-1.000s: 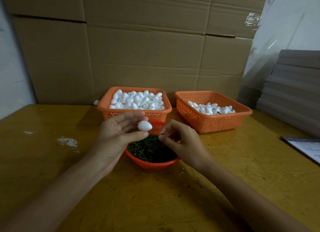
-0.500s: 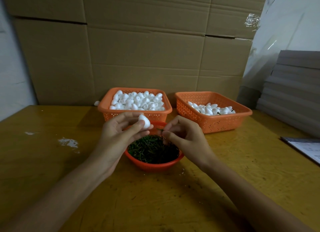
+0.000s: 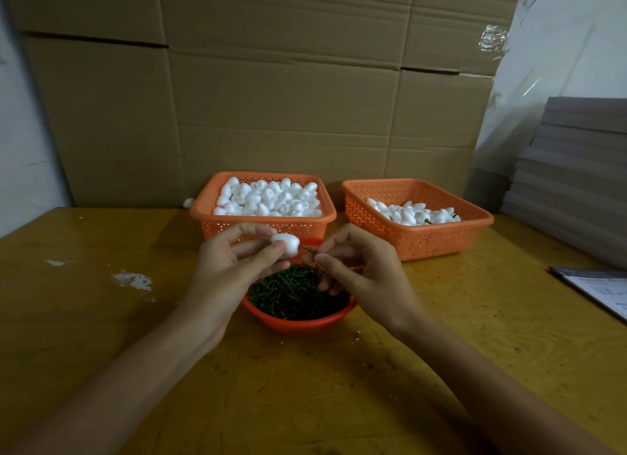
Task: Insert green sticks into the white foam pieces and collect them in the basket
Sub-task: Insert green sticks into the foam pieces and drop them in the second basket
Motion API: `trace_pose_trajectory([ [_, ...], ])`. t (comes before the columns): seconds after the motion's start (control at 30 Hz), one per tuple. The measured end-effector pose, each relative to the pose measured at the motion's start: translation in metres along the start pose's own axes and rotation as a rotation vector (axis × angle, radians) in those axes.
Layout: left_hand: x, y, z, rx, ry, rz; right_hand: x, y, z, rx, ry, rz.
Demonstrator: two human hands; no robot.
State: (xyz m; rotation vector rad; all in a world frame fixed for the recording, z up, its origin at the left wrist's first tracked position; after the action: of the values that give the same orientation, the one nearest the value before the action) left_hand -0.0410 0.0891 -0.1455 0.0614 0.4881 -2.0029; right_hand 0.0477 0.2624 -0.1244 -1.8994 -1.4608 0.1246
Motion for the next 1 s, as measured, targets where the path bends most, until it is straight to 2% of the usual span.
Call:
trace_pose_trajectory([
  [0.17, -0.001, 0.001, 0.000, -0.009, -0.017, -0.001, -0.004, 0.001, -0.004, 0.025, 0.027, -0.027],
  [0.37, -0.010, 0.006, 0.002, -0.076, -0.193, -0.057, -0.006, 0.003, -0.010, 0.085, 0.174, -0.015],
  [0.57, -0.019, 0.009, 0.007, -0.132, -0.228, -0.110, 0.008, -0.004, -0.013, 0.070, 0.171, -0.073],
  [0.67, -0.025, 0.012, 0.006, -0.143, -0.269, -0.128, 0.057, -0.015, -0.010, 0.053, 0.137, 0.161],
  [0.8, -0.029, 0.017, 0.006, -0.190, -0.364, -0.154, 0.137, 0.000, -0.014, 0.179, 0.367, 0.745],
  [0.87, -0.030, 0.019, 0.006, -0.208, -0.409, -0.173, 0.166, 0.012, -0.020, 0.235, 0.478, 0.984],
  [0.93, -0.031, 0.020, 0.005, -0.225, -0.439, -0.193, 0.184, 0.021, -0.027, 0.279, 0.507, 1.146],
  [1.0, -0.032, 0.021, 0.004, -0.238, -0.464, -0.207, 0.190, 0.025, -0.038, 0.349, 0.507, 1.204],
])
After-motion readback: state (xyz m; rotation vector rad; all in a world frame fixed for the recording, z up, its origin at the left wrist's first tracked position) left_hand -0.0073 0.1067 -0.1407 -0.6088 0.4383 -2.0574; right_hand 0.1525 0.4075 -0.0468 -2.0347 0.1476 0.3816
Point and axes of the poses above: each hand's wrist, its own y-axis away from the middle knuckle, its own x-axis out of the back of the hand, z = x × y, the point moved 8 cm from there along -y, towards the middle knuckle, and after that the axes turned 3 degrees about z, right-handed, at the moved point
